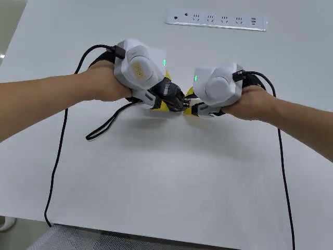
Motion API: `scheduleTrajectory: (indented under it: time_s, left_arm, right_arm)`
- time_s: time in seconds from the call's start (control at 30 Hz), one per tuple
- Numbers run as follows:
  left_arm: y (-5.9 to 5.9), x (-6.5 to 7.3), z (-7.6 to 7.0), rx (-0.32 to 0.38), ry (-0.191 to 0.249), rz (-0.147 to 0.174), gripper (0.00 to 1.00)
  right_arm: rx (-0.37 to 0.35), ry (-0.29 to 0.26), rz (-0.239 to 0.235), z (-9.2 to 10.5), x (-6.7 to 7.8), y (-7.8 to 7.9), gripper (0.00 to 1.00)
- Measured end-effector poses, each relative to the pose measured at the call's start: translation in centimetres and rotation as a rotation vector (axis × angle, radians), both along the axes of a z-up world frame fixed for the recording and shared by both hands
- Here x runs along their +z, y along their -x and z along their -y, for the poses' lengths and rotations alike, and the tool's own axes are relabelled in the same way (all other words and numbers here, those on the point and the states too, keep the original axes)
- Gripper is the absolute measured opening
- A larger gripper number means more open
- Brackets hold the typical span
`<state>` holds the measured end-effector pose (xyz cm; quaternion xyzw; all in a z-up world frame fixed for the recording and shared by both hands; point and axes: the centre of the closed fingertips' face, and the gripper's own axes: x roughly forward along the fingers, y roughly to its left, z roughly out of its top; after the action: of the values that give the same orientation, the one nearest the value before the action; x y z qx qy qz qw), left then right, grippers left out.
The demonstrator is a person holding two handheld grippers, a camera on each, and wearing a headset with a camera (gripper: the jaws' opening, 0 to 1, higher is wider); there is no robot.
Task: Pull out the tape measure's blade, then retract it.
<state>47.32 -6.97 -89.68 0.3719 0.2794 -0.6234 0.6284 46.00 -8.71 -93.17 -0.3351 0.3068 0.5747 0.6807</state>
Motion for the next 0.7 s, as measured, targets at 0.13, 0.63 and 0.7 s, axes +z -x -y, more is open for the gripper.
scheduleTrajectory:
  time_s: [0.13, 0.63, 0.7]
  left_arm:
    - [0.0, -0.11, -0.03, -0.003, -0.001, -0.003, 0.39]
    - [0.01, -0.11, -0.02, -0.014, -0.002, -0.005, 0.35]
    - [0.02, -0.12, -0.02, -0.016, -0.004, -0.006, 0.35]
  right_arm:
    - [-0.002, 0.004, -0.002, 0.11, -0.12, -0.03, 0.2]
    - [0.002, 0.007, -0.01, 0.18, -0.5, -0.39, 0.16]
    - [0.014, 0.007, -0.01, 0.18, -0.61, -0.5, 0.16]
